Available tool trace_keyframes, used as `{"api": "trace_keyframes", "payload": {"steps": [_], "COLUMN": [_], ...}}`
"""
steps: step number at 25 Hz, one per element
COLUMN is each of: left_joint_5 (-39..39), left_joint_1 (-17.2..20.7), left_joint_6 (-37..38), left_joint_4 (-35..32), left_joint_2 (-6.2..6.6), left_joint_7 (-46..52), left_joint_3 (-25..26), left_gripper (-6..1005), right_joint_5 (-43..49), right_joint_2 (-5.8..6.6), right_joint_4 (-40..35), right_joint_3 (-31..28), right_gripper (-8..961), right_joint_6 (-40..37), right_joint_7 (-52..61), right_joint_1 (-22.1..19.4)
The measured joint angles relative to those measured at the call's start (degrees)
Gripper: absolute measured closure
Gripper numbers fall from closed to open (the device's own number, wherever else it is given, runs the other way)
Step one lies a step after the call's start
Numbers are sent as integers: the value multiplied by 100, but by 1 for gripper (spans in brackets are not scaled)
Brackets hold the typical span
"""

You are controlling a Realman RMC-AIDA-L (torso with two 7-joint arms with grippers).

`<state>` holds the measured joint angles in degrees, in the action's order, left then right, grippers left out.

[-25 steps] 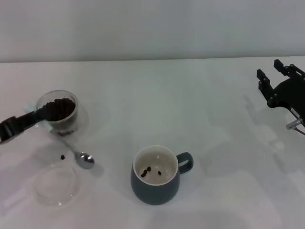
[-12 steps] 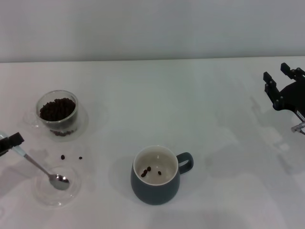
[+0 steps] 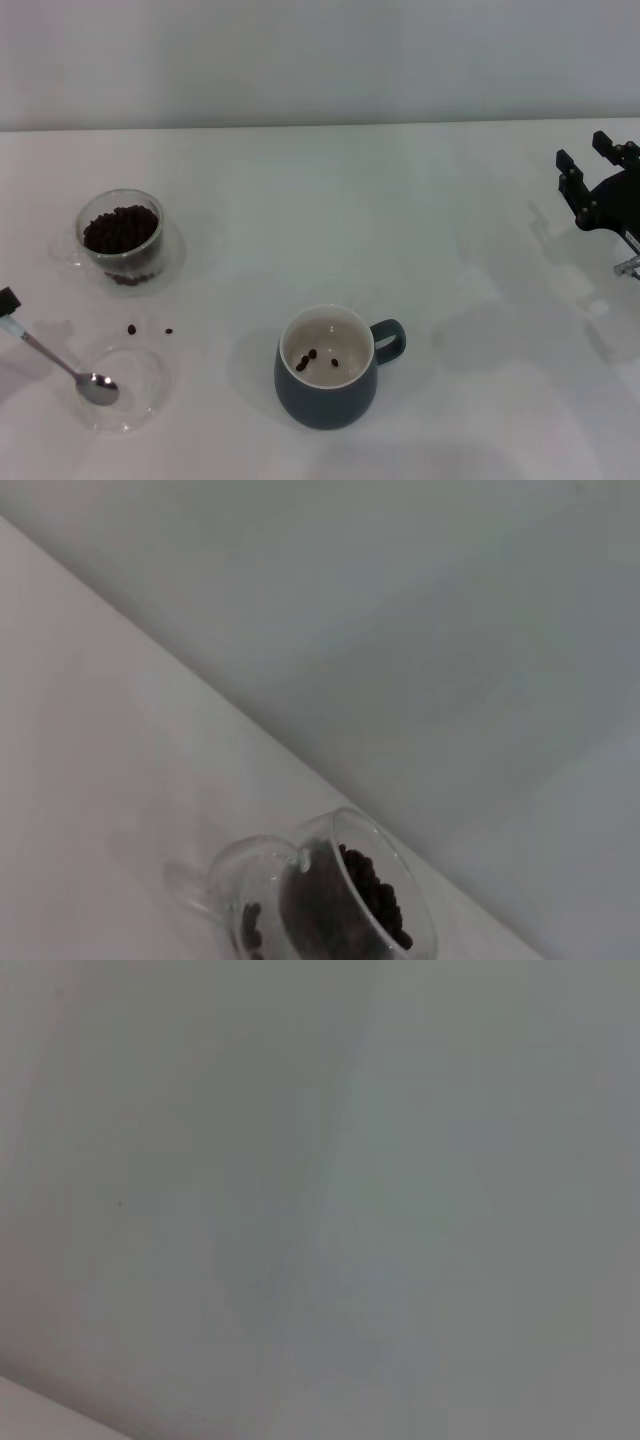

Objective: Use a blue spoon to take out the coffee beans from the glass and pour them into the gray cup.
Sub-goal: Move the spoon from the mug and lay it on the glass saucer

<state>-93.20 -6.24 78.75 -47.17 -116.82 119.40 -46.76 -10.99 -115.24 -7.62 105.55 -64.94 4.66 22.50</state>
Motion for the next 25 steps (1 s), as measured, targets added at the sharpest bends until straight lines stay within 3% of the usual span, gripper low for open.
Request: {"api": "trace_keyframes", "payload": {"steps": [17,25], "left_joint_5": [-274,-482], "left_joint_1": [-131,-498], "left_joint_6": [-238,-324], "left_joint_4": [61,436], "left_joint_2": [-3,-6], "left_joint_7": [-49,-246], "left_joint_3": [9,8], "left_gripper": [869,868], "right_joint_5": [26,35], "right_joint_2": [2,-3], "right_joint_4": [-5,-23], "right_joint_3": [20,42], "right_gripper": [490,490], "right_joint_6": [37,37], "right_joint_7": [0,0], "right_joint_1": [-7,-5]}}
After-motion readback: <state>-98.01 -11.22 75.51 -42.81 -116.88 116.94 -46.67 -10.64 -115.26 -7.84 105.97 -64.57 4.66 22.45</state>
